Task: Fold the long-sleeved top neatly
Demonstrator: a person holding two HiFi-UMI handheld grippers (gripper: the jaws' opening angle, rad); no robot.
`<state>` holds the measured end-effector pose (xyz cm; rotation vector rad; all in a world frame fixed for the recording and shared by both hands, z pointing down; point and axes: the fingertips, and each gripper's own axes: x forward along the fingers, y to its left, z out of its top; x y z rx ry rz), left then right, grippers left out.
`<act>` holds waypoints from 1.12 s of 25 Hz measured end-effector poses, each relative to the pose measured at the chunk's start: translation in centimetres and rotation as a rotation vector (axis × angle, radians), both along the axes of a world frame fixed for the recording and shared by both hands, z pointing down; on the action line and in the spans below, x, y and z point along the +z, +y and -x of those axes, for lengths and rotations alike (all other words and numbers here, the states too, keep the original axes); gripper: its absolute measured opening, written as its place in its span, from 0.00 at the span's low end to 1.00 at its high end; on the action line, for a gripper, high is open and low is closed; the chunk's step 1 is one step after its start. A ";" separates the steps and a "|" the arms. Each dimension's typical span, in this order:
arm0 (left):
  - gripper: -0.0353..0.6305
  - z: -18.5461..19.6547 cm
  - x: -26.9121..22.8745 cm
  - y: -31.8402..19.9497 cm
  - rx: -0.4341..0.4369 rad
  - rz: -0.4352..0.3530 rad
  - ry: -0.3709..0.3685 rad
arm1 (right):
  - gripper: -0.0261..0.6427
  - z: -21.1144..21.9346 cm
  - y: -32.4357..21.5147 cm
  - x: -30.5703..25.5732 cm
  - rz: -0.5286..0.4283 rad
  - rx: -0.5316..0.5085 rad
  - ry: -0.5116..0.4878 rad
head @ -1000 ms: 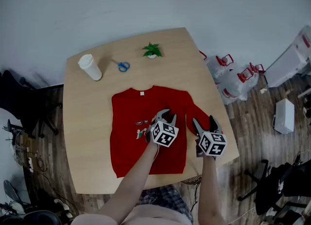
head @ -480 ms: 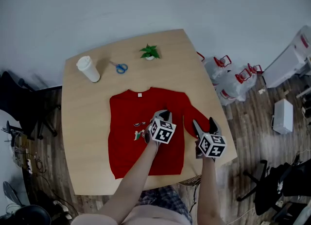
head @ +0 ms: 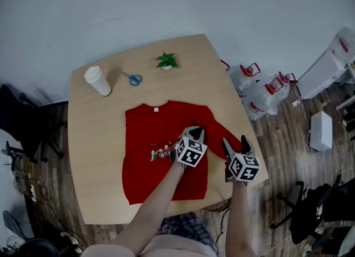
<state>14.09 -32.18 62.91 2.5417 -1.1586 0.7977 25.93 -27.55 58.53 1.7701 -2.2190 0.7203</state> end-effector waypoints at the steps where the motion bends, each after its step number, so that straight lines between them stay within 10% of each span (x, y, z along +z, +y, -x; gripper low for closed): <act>1: 0.08 -0.6 0.2 0.3 0.017 0.007 0.008 | 0.59 -0.2 0.2 0.1 0.001 0.004 0.001; 13: 0.25 -4.2 -0.8 1.3 0.149 0.000 0.132 | 0.59 -1.5 1.5 -0.1 0.000 0.039 0.004; 28: 0.25 4.0 -4.0 5.4 -0.125 0.062 0.263 | 0.58 -7.4 6.6 -0.6 0.014 0.175 0.026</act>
